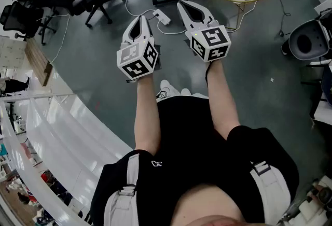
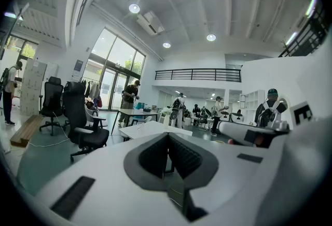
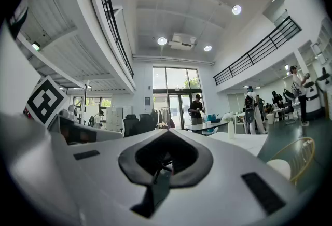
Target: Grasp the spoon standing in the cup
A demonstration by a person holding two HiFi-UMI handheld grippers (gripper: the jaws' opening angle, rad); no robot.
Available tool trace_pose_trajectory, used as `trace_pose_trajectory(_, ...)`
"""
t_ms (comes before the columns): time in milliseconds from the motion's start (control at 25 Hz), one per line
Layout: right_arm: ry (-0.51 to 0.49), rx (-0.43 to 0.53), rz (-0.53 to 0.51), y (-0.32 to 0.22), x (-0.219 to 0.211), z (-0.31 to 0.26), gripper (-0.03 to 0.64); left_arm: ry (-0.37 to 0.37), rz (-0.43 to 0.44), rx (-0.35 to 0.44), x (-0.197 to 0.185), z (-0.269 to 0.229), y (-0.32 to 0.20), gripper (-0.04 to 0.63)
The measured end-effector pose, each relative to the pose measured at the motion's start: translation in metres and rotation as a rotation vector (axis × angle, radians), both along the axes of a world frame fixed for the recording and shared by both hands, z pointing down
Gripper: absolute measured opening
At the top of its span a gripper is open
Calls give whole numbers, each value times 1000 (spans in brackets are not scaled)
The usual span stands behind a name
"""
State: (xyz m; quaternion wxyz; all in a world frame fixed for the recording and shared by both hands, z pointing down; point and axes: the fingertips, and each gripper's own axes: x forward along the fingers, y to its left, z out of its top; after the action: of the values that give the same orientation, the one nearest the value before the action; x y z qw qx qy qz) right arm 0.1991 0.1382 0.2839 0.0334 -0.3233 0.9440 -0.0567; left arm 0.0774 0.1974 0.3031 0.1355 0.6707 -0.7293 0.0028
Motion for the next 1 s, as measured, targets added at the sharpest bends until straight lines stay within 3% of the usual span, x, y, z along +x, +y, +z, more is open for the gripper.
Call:
trace_pose_trajectory(280, 11, 2, 14, -8, 4, 2, 3, -2, 33, -2, 9, 2, -9, 12)
trace_pose_trajectory(440, -14, -38, 77, -21, 6, 9, 5, 2, 41, -7, 6, 5, -13, 12)
trace_pose_trajectory(1000, 49, -212, 118, -42, -47, 64, 5, 65, 1, -80, -57, 30, -15, 12)
